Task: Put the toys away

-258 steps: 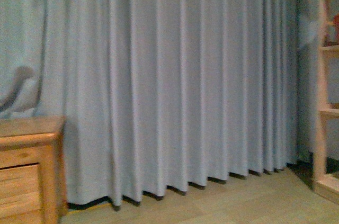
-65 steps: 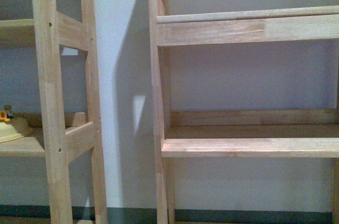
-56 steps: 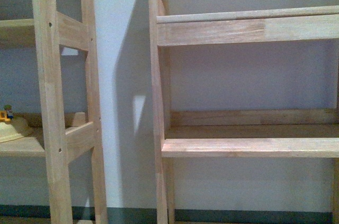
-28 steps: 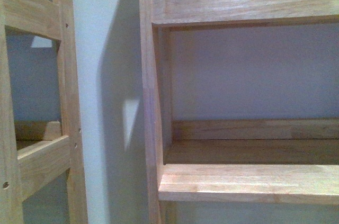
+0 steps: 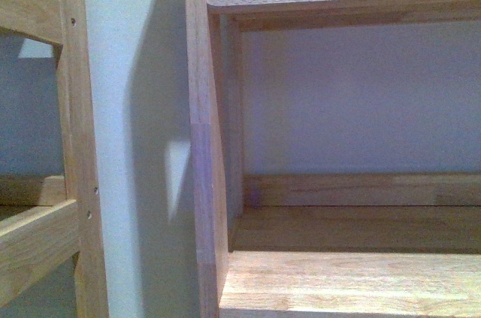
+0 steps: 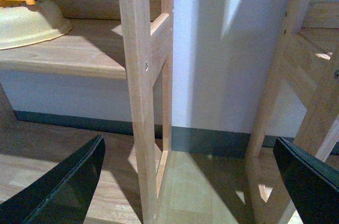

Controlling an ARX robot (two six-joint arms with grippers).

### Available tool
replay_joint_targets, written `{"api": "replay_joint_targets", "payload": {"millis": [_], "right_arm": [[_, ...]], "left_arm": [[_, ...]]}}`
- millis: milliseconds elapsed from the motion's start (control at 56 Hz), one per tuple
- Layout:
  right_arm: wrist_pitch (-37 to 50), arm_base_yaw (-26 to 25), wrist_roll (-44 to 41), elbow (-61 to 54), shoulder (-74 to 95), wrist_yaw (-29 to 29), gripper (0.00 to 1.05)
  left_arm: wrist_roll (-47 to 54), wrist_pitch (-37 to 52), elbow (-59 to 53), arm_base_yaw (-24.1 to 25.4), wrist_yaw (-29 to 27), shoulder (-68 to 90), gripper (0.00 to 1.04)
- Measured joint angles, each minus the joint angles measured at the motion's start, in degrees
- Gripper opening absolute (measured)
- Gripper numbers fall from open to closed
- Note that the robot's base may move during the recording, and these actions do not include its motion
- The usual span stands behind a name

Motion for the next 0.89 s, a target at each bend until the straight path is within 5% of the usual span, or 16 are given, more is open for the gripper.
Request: {"api": "replay_joint_targets", "payload": {"millis": [196,750,893], "right_arm": [[4.17,8.72,-1.60,0.07,1.84,17.79,0.07],[15.17,29.44,-10.60,16.79,17.97,41.05,0.07],[17.79,32.02,-13.22,18.82,19.98,41.94,0.07]], "left_arm": [[0.02,0.00,0.00,0.00,0.00,0.00,0.99],[0.00,0.00,0.00,0.00,0.00,0.00,0.99],[0.00,0.00,0.00,0.00,-0.02,0.00,0.99]]}}
